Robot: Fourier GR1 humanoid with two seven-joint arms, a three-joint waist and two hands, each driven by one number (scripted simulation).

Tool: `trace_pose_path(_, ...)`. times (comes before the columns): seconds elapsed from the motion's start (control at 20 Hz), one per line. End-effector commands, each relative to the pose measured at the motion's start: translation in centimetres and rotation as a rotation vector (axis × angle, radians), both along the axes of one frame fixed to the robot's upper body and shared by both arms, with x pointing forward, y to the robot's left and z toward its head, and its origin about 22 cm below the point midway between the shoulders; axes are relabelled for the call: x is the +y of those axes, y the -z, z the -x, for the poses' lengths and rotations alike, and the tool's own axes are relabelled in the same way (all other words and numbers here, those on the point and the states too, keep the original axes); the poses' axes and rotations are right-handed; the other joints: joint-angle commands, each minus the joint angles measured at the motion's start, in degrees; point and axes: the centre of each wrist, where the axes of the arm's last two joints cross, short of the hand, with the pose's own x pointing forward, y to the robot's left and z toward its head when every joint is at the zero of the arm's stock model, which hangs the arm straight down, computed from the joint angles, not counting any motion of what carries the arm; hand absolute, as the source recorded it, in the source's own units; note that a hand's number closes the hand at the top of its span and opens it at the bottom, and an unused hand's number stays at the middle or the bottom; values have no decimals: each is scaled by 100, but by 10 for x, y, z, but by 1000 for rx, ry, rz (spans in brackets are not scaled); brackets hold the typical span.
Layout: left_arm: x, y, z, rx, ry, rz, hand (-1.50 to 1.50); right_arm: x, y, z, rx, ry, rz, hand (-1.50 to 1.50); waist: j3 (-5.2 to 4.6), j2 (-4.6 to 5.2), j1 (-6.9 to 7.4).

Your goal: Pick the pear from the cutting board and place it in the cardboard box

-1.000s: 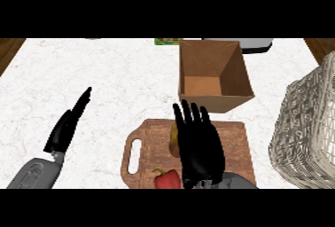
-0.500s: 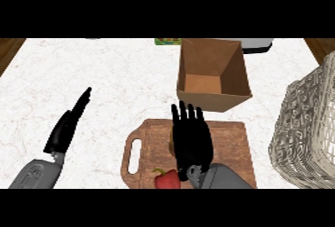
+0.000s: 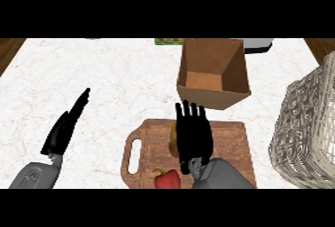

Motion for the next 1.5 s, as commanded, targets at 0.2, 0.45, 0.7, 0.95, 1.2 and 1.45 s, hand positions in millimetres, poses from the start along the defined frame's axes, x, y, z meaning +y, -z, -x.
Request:
trace_pose_path(0.2, 16, -3, -4, -15, 12, 6, 0, 12, 25, -24, 62, 31, -19, -150, 0, 15, 60)
trace_pose_path(0.45, 0, 8, -6, -9, -12, 4, 0, 2, 44, -7, 51, 21, -24, -150, 0, 4, -12)
trace_pose_path(0.7, 5, -5, -4, 2, -4, -3, 0, 0, 34, -26, 78, 4, -36, -150, 0, 2, 1)
trace_pose_path(0.95, -6, -13, -17, 12, 12, 4, 0, 7, 55, -22, -6, -69, 98, 150, 0, 10, -7)
trace_pose_path(1.2, -6, 11, 0, -7, 1, 5, 0, 8, 53, -13, -133, -118, 92, 150, -1, -1, -13)
trace_pose_path(1.45, -7, -5, 3, -22, -9, 7, 0, 18, 56, -33, -235, -90, 95, 150, 2, 10, 72)
